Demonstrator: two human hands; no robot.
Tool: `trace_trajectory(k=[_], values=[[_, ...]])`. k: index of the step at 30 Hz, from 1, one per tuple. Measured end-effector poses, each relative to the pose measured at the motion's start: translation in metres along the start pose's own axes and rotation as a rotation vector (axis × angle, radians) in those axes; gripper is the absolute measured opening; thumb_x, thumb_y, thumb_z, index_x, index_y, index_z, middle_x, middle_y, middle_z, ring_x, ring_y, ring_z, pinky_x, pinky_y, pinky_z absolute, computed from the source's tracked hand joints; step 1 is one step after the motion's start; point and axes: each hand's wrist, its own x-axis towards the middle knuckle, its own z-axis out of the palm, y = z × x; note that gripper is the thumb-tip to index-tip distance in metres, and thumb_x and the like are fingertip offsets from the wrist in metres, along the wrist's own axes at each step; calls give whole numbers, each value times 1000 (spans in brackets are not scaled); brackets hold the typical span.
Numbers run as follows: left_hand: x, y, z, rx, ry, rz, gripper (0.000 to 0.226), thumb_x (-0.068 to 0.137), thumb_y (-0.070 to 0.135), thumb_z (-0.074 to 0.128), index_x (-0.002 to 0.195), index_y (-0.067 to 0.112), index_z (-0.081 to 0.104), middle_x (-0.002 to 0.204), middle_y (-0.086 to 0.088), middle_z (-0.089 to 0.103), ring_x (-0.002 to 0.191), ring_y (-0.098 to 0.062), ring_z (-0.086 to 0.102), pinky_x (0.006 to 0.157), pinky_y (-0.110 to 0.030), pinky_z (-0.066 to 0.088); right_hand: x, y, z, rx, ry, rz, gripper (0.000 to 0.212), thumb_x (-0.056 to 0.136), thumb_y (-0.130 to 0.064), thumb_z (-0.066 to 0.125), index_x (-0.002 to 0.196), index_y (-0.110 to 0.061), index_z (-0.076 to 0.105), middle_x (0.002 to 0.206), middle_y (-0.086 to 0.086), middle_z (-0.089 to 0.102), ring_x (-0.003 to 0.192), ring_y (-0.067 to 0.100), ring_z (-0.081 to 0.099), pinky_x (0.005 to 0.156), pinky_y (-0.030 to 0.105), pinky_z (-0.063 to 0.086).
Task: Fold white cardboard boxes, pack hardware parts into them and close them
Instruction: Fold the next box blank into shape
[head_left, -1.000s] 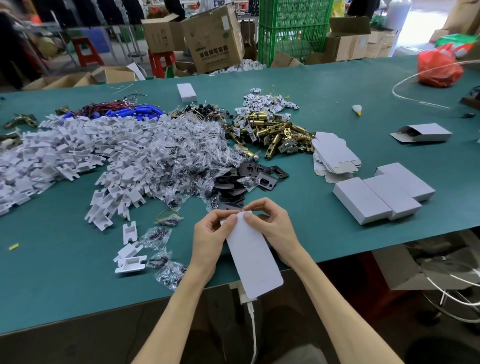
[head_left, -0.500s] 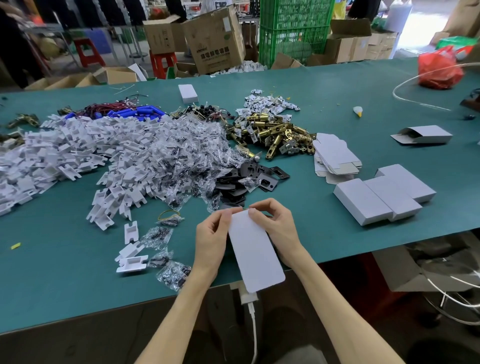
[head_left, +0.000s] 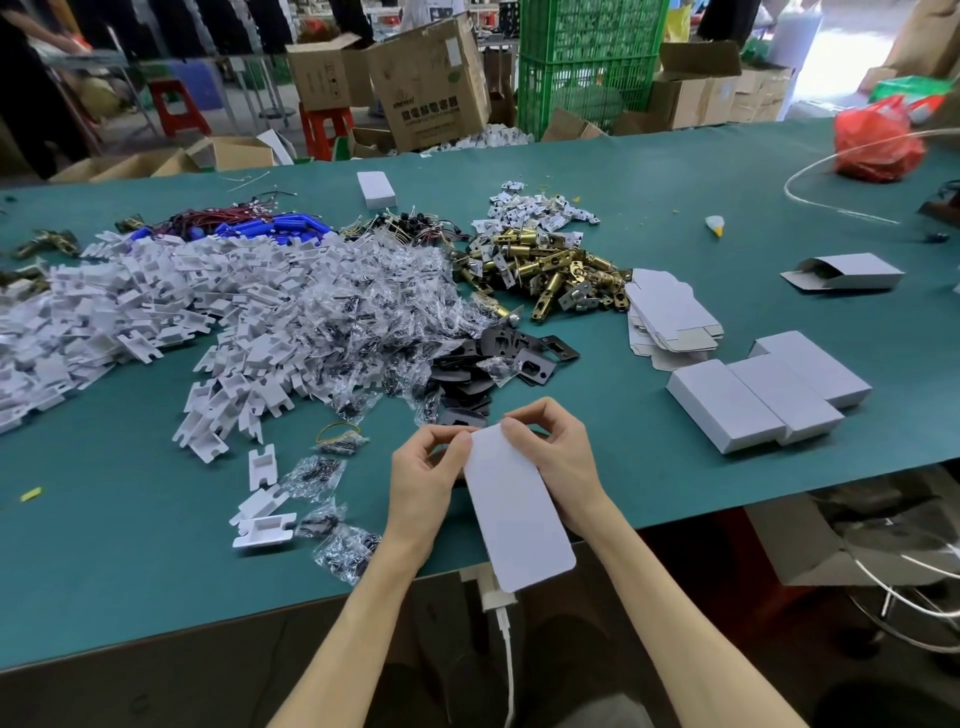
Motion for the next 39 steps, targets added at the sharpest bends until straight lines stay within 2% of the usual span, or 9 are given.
trace_trajectory(k=[8, 12, 16, 19, 24, 28, 31, 36, 39], values=[[2, -2, 0, -54, 181, -17, 15, 103, 24, 63, 96, 13, 71, 87, -5, 71, 75, -14, 62, 64, -28, 48, -5, -12, 5, 73, -158, -4, 30, 105, -10, 52, 126, -25, 68, 111, 11, 72, 87, 21, 65, 71, 31, 52], [5, -3, 2, 8, 226, -35, 20, 106, 26, 58, 92, 15, 68, 87, -8, 68, 77, -18, 59, 65, -32, 45, -6, -12, 0, 31, -248, 53, 47, 100, 7, 44, 122, -23, 71, 90, 17, 75, 74, 24, 65, 61, 31, 48], [7, -4, 3, 26, 256, -55, 25, 108, 28, 53, 90, 17, 67, 81, -3, 67, 75, -20, 60, 60, -32, 44, -6, -11, 0, 34, -290, 35, 43, 98, 4, 58, 132, -21, 65, 95, 4, 78, 82, 14, 70, 68, 23, 52], [7, -3, 3, -71, 182, -18, 21, 110, 14, 48, 105, 18, 69, 102, -12, 70, 83, -23, 72, 54, -32, 57, -4, -8, 1, 113, -257, -3, 42, 91, 0, 70, 132, -11, 64, 110, 3, 77, 96, 16, 72, 79, 27, 57], [5, -5, -2, -120, 5, 71, 50, 97, -4, 67, 136, 27, 62, 126, -5, 68, 114, -23, 71, 86, -40, 62, -2, -3, 3, 89, -174, -34, 25, 95, -8, 69, 118, -18, 68, 108, 7, 75, 81, 22, 72, 69, 31, 57], [5, -4, -2, -105, 28, 66, 42, 87, 17, 81, 126, 19, 66, 119, -6, 75, 116, -27, 68, 98, -45, 57, -1, 1, 8, -130, -185, -60, 27, 97, -8, 66, 123, -18, 66, 92, 11, 74, 77, 31, 70, 67, 34, 57], [4, -3, -2, -154, 52, 66, 40, 84, 30, 82, 119, 15, 67, 115, -6, 75, 111, -26, 70, 88, -37, 60, -1, 2, 10, -194, -200, -69, 30, 99, -12, 65, 128, -18, 65, 94, 13, 73, 78, 29, 69, 69, 38, 59], [3, -2, -1, -136, 111, -6, 58, 80, 60, 77, 108, 11, 66, 104, -6, 75, 94, -20, 70, 79, -36, 60, -1, -3, 10, -312, -186, -61, 39, 96, -43, 64, 128, -22, 65, 118, -5, 67, 101, 7, 66, 84, 24, 57], [2, 0, 0, -116, 79, 14, 51, 79, 57, 77, 108, 16, 69, 103, -1, 77, 94, -14, 71, 80, -27, 57, -3, -5, 8, -208, -170, -43, 35, 96, -36, 69, 126, -19, 66, 113, -6, 74, 96, 10, 69, 81, 29, 58]])
